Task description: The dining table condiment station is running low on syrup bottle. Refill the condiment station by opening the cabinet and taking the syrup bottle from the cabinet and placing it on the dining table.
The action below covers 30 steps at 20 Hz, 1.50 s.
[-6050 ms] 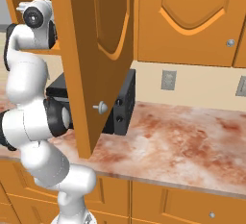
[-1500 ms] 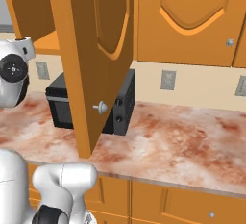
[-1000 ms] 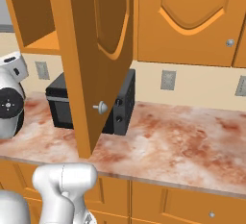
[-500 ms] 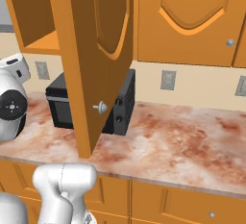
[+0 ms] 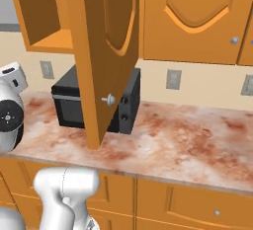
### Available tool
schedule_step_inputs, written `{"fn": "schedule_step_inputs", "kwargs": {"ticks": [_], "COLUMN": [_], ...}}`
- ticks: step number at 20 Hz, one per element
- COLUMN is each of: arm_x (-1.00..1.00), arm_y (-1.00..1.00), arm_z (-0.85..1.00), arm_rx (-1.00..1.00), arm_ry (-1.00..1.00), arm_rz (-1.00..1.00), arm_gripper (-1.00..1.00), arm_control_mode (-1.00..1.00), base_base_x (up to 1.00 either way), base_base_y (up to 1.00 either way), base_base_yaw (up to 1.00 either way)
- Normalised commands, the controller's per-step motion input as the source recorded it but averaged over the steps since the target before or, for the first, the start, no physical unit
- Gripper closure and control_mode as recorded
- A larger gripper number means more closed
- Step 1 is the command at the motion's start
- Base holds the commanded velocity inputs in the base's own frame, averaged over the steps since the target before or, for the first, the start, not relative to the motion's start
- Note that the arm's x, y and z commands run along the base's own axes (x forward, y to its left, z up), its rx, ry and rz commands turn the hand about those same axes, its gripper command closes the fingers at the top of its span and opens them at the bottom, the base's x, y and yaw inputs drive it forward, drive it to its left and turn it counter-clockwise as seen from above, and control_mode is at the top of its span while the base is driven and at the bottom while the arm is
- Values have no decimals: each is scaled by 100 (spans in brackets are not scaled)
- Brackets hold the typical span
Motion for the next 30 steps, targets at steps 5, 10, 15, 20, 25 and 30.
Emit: {"fn": "schedule_step_inputs", "kwargs": {"ticks": [5,10,15,20,25,30], "arm_x": [0,0,0,0,0,0], "arm_y": [0,0,0,0,0,0], "arm_z": [0,0,0,0,0,0], "arm_rx": [0,0,0,0,0,0], "arm_ry": [0,0,0,0,0,0], "arm_rz": [0,0,0,0,0,0], "arm_gripper": [100,100,100,100,100,100], "arm_control_mode": [100,100,100,100,100,100], "base_base_x": [-65,-58,-58,-64,-63,-74], "base_base_y": [12,42,34,31,39,32], "base_base_yaw": [4,32,64,71,72,69]}}
